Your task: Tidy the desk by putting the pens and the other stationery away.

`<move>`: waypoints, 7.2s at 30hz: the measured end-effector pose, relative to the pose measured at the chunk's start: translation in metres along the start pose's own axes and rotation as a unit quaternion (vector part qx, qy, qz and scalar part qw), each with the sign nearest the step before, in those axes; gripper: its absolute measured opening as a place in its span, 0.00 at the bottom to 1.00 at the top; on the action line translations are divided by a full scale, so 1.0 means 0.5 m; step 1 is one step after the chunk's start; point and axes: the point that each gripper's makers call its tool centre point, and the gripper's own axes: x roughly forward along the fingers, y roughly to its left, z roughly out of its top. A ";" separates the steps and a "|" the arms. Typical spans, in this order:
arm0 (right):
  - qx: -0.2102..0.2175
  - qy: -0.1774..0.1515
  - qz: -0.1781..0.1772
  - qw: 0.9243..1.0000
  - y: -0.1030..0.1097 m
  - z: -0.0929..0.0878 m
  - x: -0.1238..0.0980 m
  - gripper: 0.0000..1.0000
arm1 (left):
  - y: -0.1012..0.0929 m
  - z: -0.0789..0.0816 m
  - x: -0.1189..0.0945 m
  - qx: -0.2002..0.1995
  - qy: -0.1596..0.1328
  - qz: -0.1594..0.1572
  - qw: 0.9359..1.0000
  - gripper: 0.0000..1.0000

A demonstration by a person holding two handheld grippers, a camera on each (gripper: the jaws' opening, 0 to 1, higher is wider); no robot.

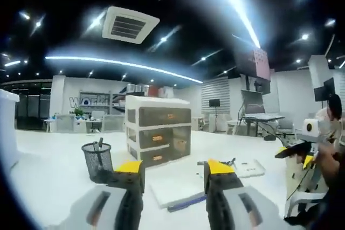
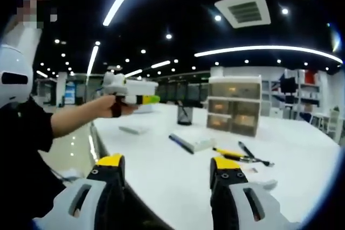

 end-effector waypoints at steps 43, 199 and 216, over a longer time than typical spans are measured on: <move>-0.003 0.059 0.022 0.998 0.009 -0.027 0.042 0.62 | -0.089 -0.082 -0.256 0.007 0.022 0.019 1.000 0.63; -0.172 0.554 0.224 0.783 -0.033 -0.144 0.395 0.05 | -0.111 -0.147 -0.354 0.005 0.088 0.008 0.996 0.61; -0.222 0.527 0.204 0.794 -0.024 -0.126 0.402 0.03 | -0.114 -0.145 -0.354 -0.003 0.084 0.006 0.996 0.61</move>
